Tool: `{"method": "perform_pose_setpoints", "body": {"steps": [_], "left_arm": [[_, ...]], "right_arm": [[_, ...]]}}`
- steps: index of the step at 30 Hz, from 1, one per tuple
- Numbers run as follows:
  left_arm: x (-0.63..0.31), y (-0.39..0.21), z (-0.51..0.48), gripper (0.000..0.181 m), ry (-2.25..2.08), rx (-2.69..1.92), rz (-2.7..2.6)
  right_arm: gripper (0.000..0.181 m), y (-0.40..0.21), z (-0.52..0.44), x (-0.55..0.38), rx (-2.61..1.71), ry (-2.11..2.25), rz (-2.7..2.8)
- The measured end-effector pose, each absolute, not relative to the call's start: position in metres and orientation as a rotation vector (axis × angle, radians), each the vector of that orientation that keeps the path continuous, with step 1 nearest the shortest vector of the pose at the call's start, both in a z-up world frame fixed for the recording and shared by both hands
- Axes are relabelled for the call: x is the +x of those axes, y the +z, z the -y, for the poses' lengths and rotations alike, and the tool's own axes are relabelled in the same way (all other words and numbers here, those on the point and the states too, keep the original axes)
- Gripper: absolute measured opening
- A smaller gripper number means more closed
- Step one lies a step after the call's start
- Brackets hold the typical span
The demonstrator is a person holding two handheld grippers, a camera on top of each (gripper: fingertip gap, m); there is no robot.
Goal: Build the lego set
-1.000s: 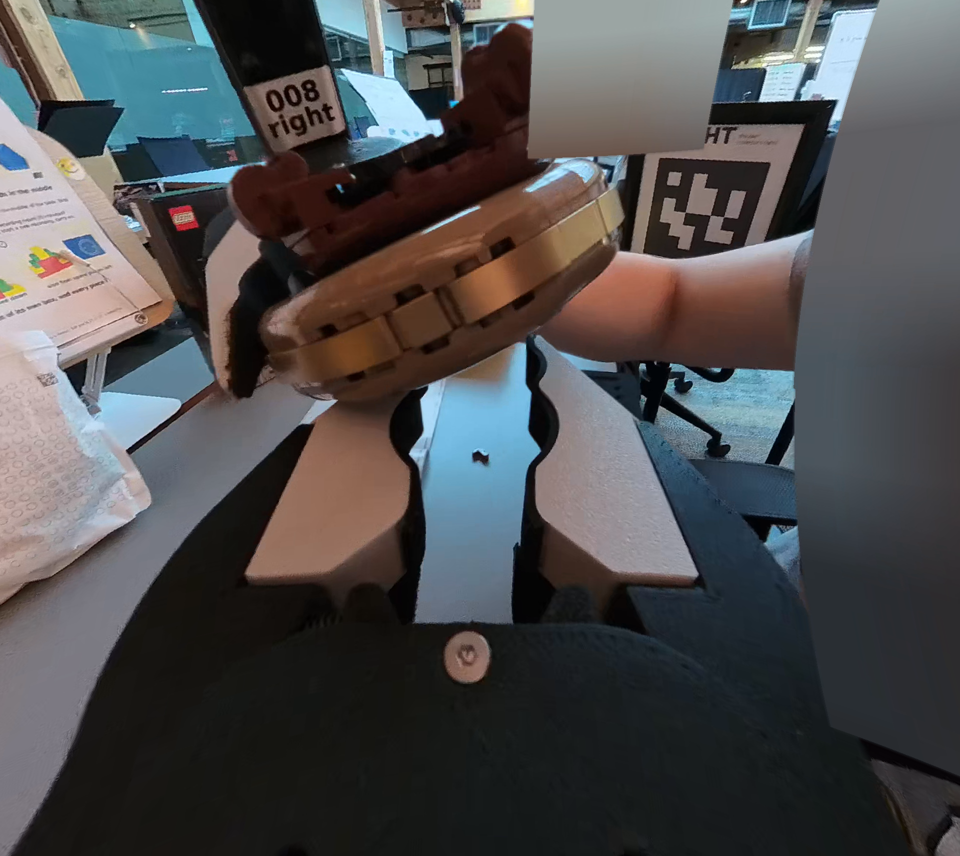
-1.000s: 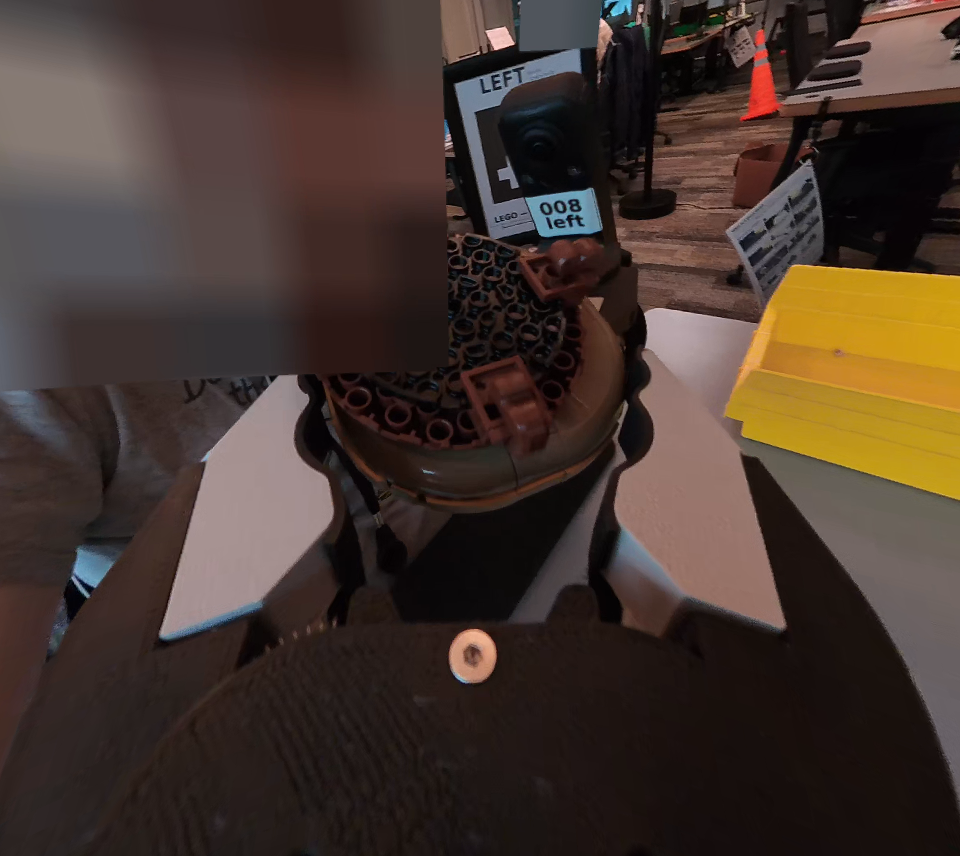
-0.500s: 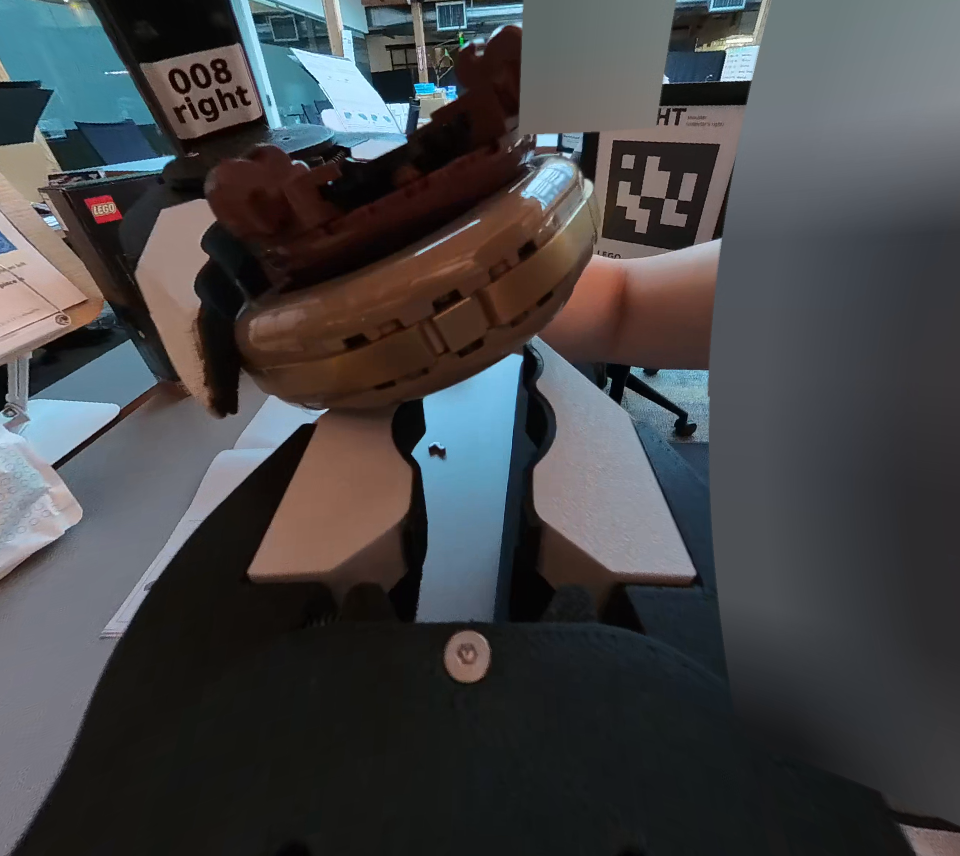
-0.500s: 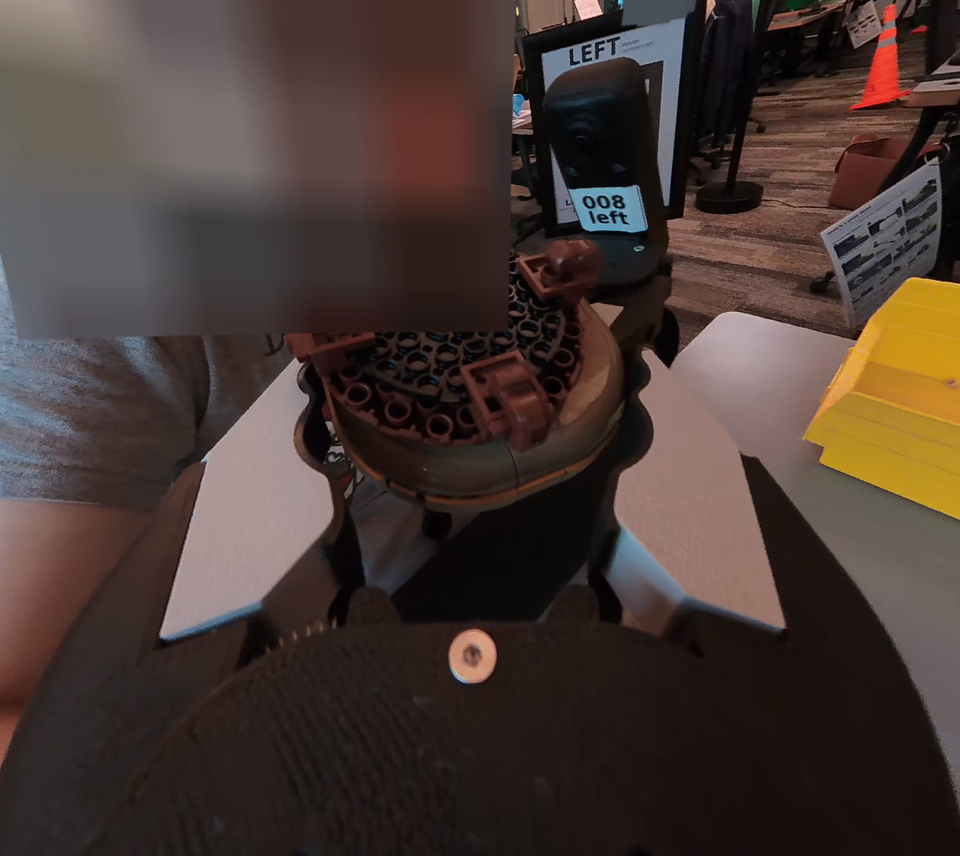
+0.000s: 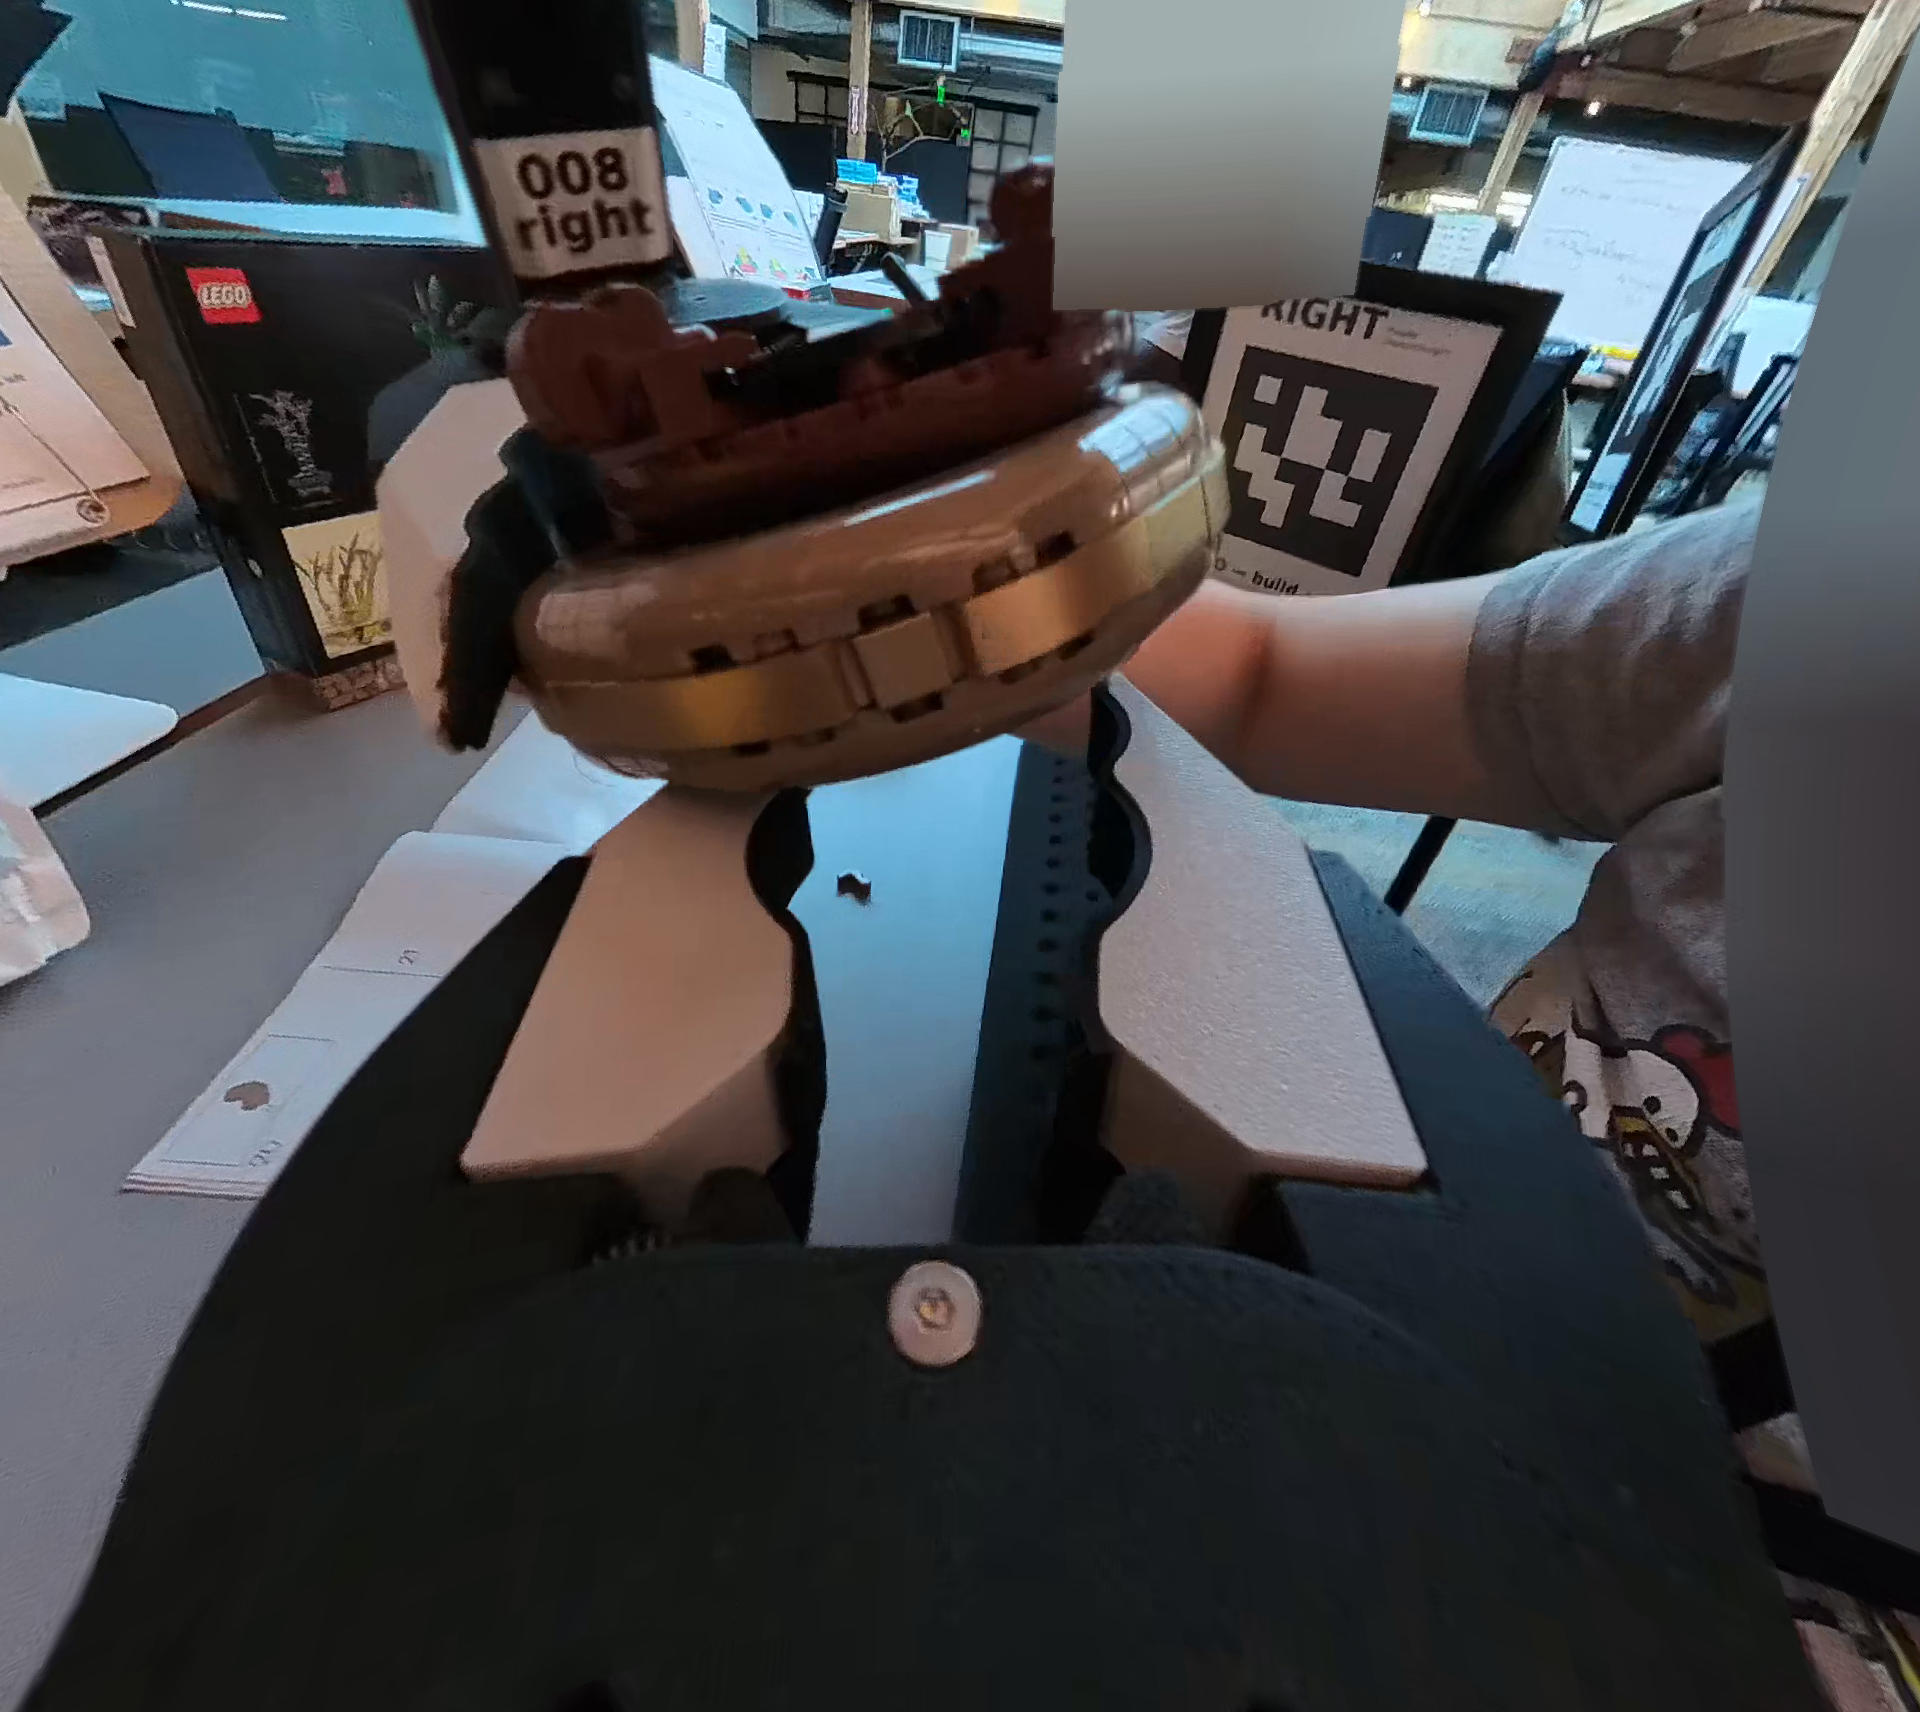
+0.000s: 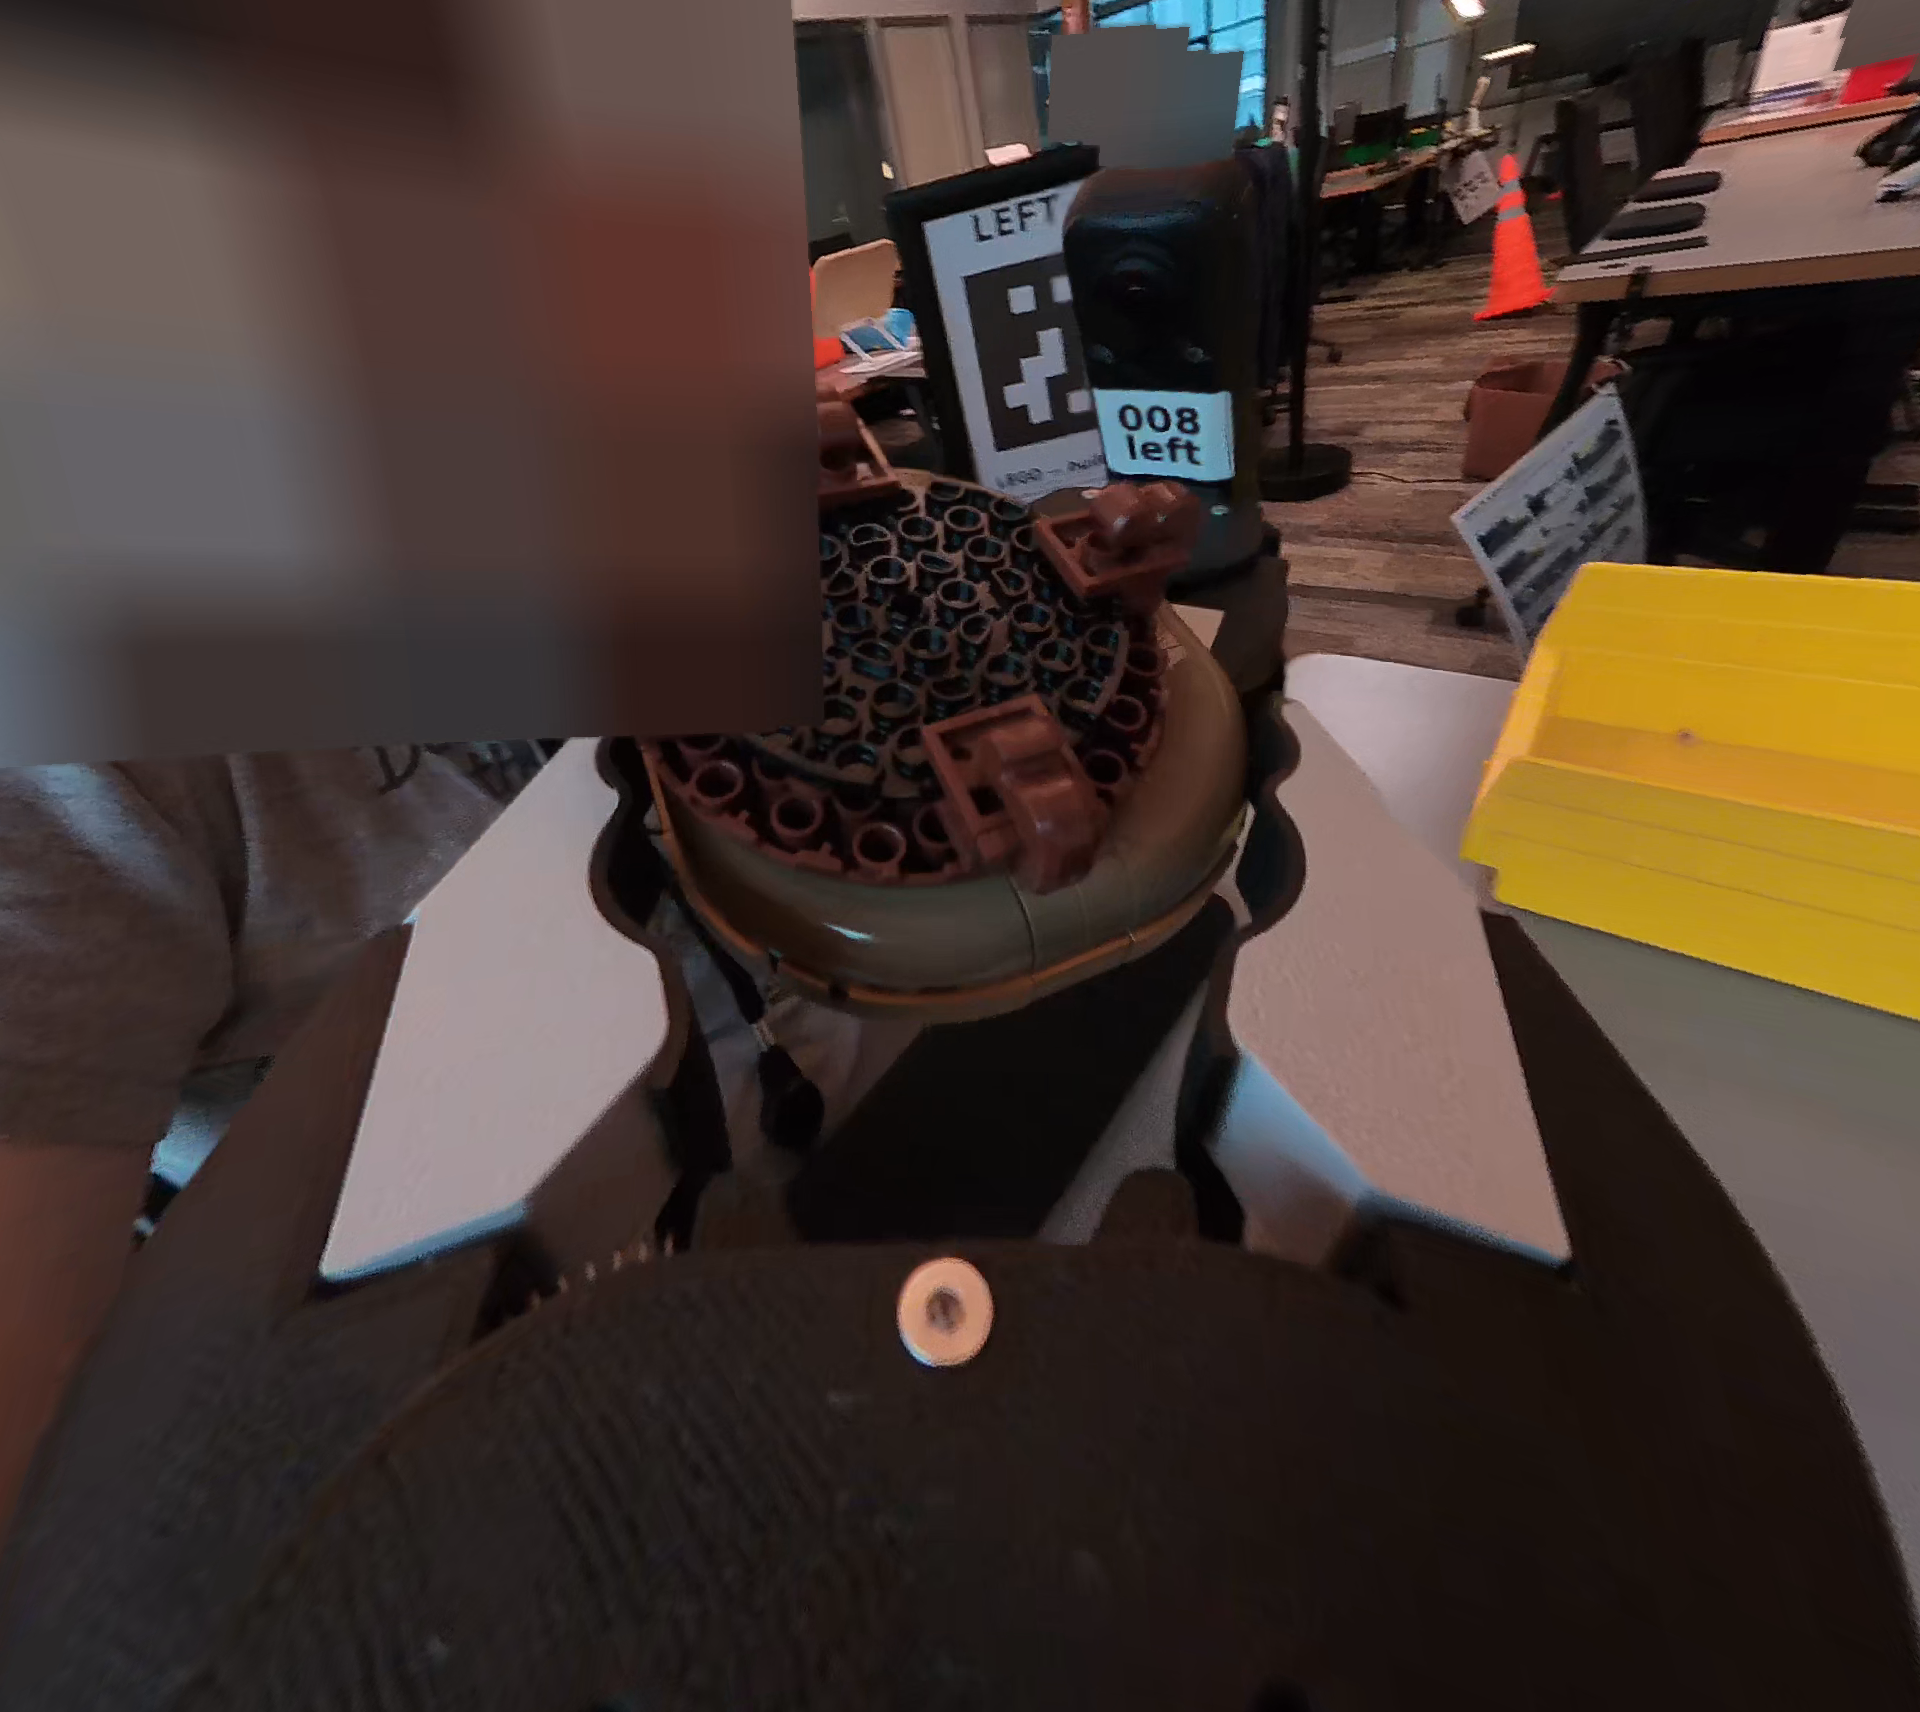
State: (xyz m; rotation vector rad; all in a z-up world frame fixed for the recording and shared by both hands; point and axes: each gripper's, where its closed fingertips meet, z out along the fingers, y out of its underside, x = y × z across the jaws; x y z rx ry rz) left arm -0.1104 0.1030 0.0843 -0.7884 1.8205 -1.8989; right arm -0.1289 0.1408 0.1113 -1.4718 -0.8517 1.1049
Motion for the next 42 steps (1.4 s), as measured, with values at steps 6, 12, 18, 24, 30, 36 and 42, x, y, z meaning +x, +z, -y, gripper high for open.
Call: {"method": "perform_pose_setpoints", "body": {"steps": [6, 12, 18, 24, 30, 36, 42], "left_arm": [[-0.111, 0.079, -0.108, 0.065, -2.119, -0.814, -1.759], [-0.112, 0.064, -0.115, 0.064, -2.134, -0.774, -1.770], [-0.096, 0.035, -0.118, 0.054, -1.825, -0.738, -1.873], [-0.065, 0.018, -0.131, 0.045, -1.331, -0.669, -1.776], [-0.057, 0.014, -0.118, 0.069, -1.687, -0.859, -1.780], [-0.056, 0.008, -0.120, 0.078, -1.691, -0.804, -1.757], [-0.059, 0.010, -0.121, 0.076, -1.724, -0.750, -1.697]], "right_arm": [[0.114, 0.097, -0.150, -0.123, -1.545, 0.935, 0.808], [0.114, 0.081, -0.161, -0.109, -1.625, 0.732, 0.723], [0.113, 0.056, -0.174, -0.093, -1.718, 0.535, 0.562], [0.114, 0.051, -0.171, -0.094, -1.739, 0.586, 0.475], [0.113, 0.040, -0.178, -0.094, -1.773, 0.343, 0.492], [0.114, 0.033, -0.181, -0.092, -1.797, 0.319, 0.475], [0.098, 0.048, -0.177, -0.101, -1.706, 0.267, 0.505]]}}
